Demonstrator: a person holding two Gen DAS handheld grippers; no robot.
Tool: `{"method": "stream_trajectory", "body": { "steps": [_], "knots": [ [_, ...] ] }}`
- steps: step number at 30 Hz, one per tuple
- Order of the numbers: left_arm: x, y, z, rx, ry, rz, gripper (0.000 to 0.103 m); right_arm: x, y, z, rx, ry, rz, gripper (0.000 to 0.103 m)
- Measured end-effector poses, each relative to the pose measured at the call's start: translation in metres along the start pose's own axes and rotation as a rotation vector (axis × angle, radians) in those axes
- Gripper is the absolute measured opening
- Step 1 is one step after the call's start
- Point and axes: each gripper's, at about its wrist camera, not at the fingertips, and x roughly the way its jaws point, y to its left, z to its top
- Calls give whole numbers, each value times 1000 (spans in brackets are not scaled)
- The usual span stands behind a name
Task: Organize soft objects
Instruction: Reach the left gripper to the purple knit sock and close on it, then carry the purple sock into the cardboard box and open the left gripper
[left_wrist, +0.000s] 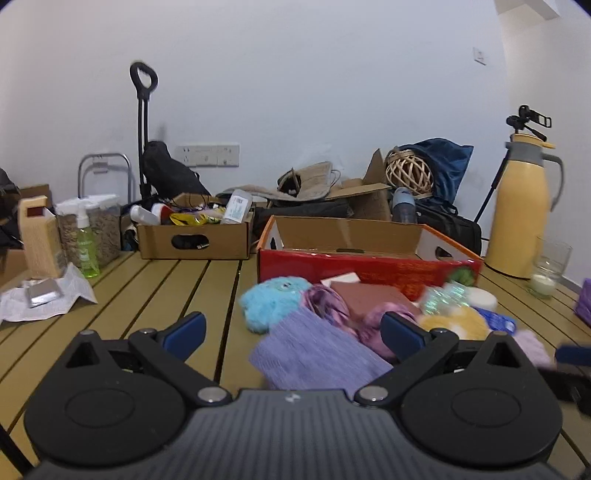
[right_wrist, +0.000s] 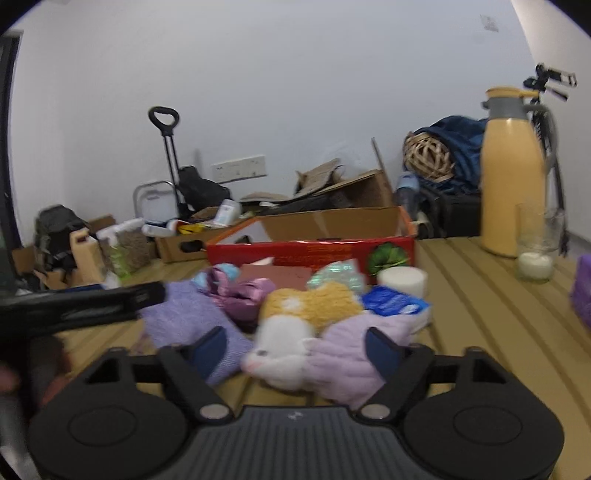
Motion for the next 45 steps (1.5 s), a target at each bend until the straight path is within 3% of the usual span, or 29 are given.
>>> {"method": "stream_trajectory", "body": {
  "steps": [2, 4, 7, 14, 18, 22, 24, 29, 31, 35, 41, 45],
  "knots": [
    [22, 14, 6, -55, 54, -37, 93, 7, 9, -2, 28, 14, 65, 67],
    [39, 28, 5, -108, 139, -109, 52, 19, 20, -6, 48, 57, 128, 62],
    [47, 45, -5, -214, 241, -208, 19, 35, 37, -10, 63, 89, 165, 62],
    [2, 55, -43, -309, 275, -185, 9, 56, 57, -24, 60, 150, 58, 63],
    [-9, 51, -43, -269, 243, -176, 8, 57, 51, -35, 80, 144, 96, 63],
    [-10, 47, -34, -191, 194, -178, 7, 54, 46, -25, 71, 95, 133, 66],
    [-5, 48, -31, -157, 199, -179, 7, 62, 40, -20, 85, 115, 160, 65],
    [-2, 50, -30, -150, 206, -177, 7, 79, 31, -19, 175, 193, 214, 46],
    [-7, 49, -32, -154, 202, -176, 6, 74, 33, -22, 186, 177, 233, 5],
    [-24, 47, -27, -145, 164, -194, 6, 58, 45, -24, 122, 162, 210, 5],
    [-32, 35, 26, -99, 46, -269, 6, 23, 54, 10, 82, 38, 213, 5],
    [26, 31, 98, -124, 37, -364, 6, 47, 41, 67, 62, 15, 227, 5]
  ]
}}
